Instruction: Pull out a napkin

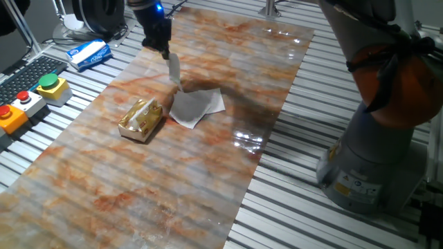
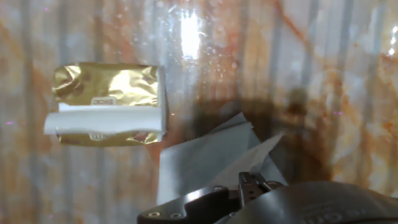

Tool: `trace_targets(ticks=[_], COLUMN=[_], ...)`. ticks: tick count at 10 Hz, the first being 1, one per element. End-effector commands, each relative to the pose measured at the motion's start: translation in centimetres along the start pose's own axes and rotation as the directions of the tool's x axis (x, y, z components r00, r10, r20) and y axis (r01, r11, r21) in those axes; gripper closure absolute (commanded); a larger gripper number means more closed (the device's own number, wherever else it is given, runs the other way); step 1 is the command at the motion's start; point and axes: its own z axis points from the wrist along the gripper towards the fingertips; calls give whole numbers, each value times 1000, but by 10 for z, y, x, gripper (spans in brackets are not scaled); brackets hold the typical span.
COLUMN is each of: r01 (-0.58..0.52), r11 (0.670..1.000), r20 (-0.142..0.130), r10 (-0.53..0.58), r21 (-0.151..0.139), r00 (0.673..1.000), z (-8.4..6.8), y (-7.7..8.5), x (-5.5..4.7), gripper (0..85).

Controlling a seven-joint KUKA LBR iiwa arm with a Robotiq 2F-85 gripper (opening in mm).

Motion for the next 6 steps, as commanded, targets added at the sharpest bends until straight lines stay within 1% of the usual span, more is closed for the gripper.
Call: trace_targets(ticks=[1,2,3,5,6], r01=[-58,-116,-132,-139,-136], r11=[997,992,991,990,990], r20=[-7,-5,-1,8,6], r10=[58,116,132,139,136], r21=[-41,-40,-24,-25,-25], r00=[998,993,991,990,991], z=[3,5,7,10,10], y=[-2,3,7,13,14], x=[1,-2,-4,-5,-5], gripper=[850,510,340,340,340])
